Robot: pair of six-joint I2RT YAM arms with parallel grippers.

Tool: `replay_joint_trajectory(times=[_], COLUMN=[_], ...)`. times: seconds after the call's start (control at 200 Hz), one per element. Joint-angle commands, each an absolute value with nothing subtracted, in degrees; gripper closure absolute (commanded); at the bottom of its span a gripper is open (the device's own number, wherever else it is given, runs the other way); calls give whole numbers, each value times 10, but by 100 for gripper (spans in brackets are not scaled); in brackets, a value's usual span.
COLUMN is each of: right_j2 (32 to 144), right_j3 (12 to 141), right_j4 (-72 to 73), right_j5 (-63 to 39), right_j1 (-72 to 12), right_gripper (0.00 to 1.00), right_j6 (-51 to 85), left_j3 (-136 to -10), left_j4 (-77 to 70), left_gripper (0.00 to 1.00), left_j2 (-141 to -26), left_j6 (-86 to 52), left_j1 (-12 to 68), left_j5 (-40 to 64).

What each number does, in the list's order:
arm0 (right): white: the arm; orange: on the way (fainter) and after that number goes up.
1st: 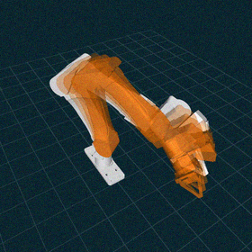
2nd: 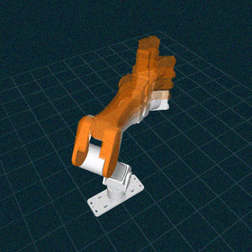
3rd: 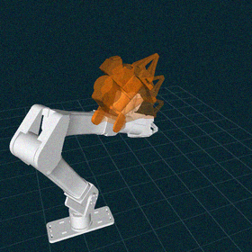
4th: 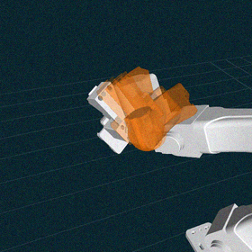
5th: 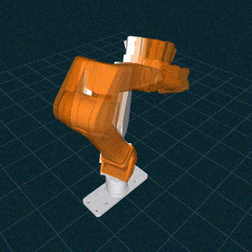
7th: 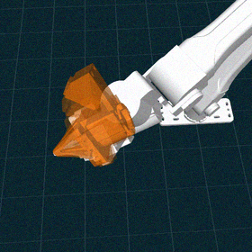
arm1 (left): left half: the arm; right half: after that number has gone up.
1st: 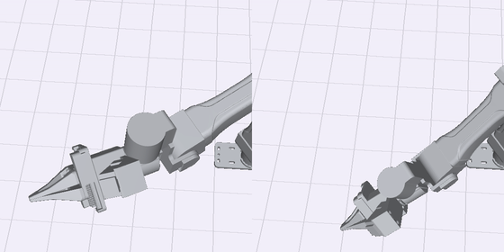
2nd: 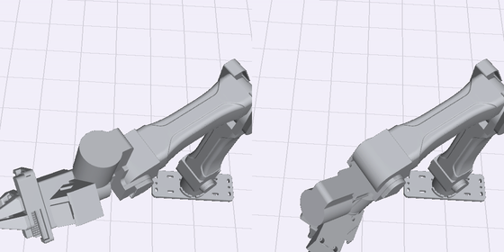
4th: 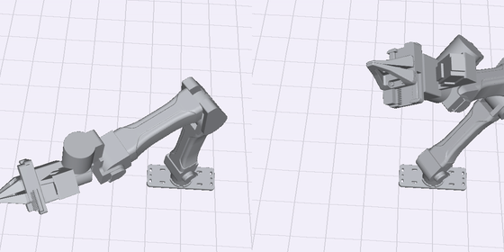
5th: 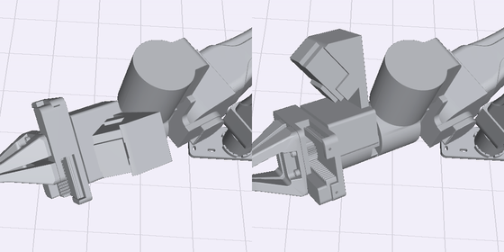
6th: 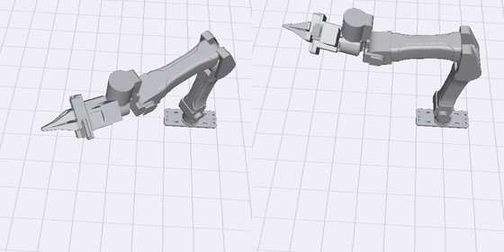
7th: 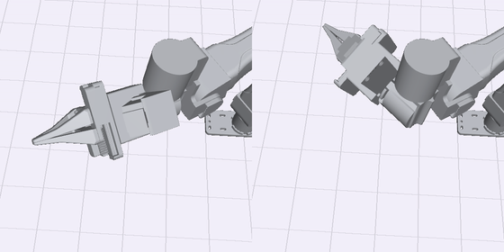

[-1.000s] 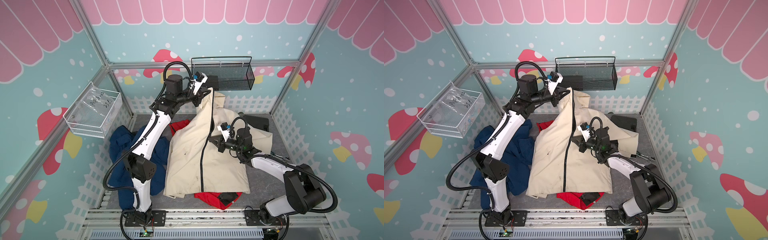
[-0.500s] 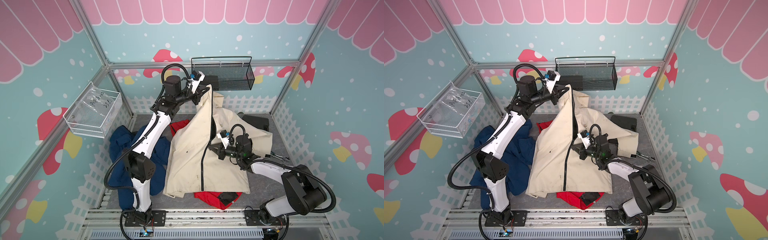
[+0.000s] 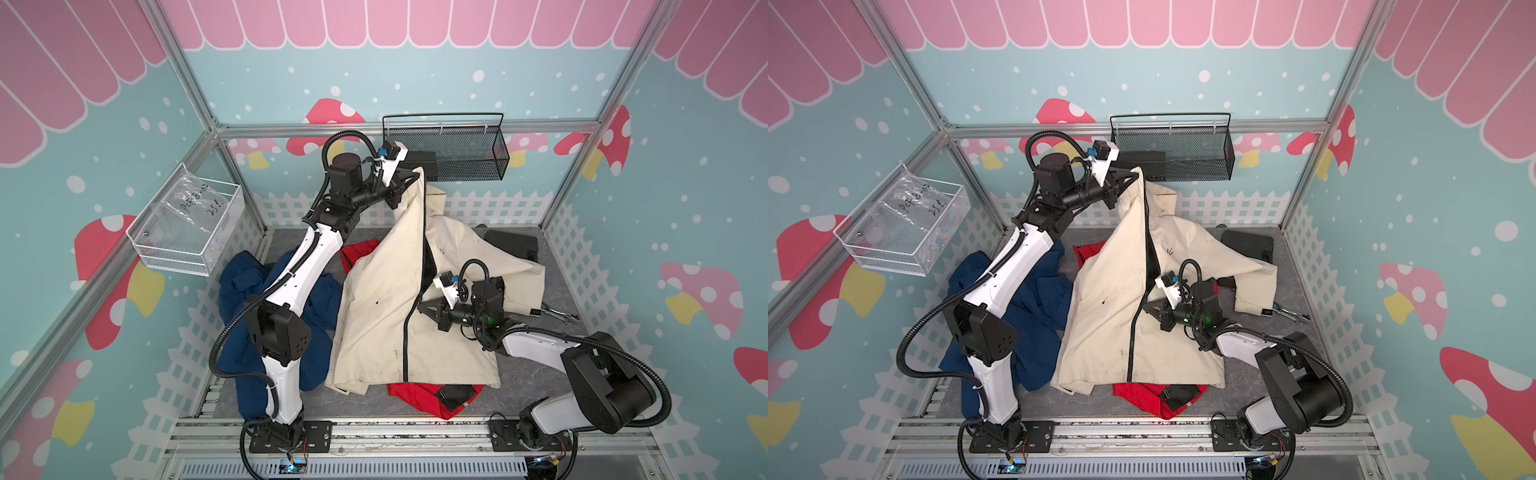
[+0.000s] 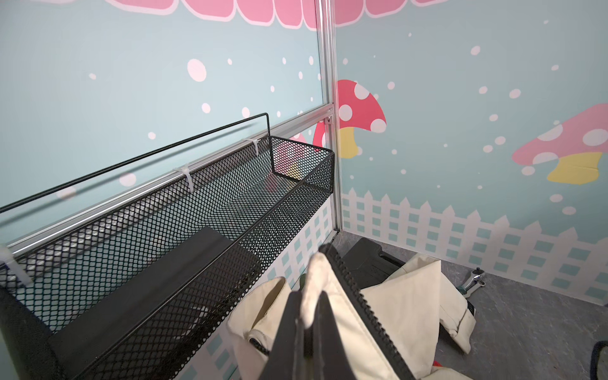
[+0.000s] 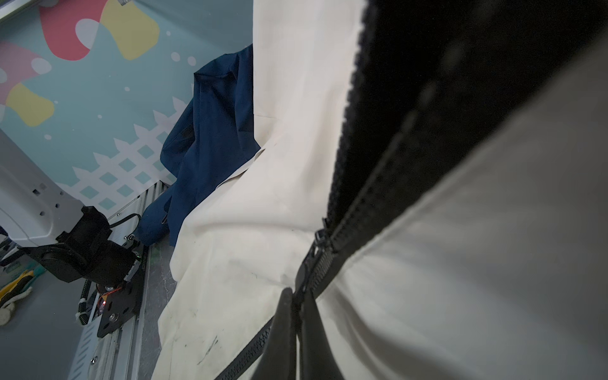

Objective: Unzip the jacket
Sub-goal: Unzip the zipper on the jacket.

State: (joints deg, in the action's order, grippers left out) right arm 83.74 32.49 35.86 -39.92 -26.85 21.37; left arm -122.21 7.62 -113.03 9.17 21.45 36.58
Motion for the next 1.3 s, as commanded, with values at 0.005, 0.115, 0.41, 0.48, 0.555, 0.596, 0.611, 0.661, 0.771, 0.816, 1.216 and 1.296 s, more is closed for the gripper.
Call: replay_joint_trajectory(times=[0.005,0.115,0.41,0.48,0.555,0.596,0.611,0.661,0.771,0.816,1.216,1.296], right_j2=[837,829,817,821,824,824,825,824,823,823,819,815], right_j3=[302,289,262,259,259,260,259,258,254,255,271,270], right_j4=[343,342,322,318,304,297,292,283,265,254,126,99], right_j5=[-405,-397,-393,-398,-403,-405,-405,-405,-409,-411,-440,-444], right_j1=[-283,-292,-308,-311,-312,-313,-313,-314,-317,-318,-328,-330], right_gripper=[100,100,100,100,100,100,100,100,100,100,100,100], right_j6=[225,234,244,250,255,255,255,256,261,262,247,249], left_j3=[-1254,-1260,-1266,-1268,-1275,-1280,-1282,-1292,-1315,-1321,-1331,-1332], left_j4=[11,11,-2,-5,-5,-3,-2,1,10,11,-7,-9], left_gripper=[100,100,100,100,100,100,100,100,100,100,100,100], left_j2=[-1110,-1114,-1125,-1128,-1132,-1134,-1135,-1139,-1149,-1153,-1172,-1175], left_j6=[83,83,76,71,69,70,70,72,72,73,66,66], left_j1=[206,202,197,195,196,195,195,195,193,192,181,177], left_j5=[347,350,346,345,345,344,344,344,338,337,331,330])
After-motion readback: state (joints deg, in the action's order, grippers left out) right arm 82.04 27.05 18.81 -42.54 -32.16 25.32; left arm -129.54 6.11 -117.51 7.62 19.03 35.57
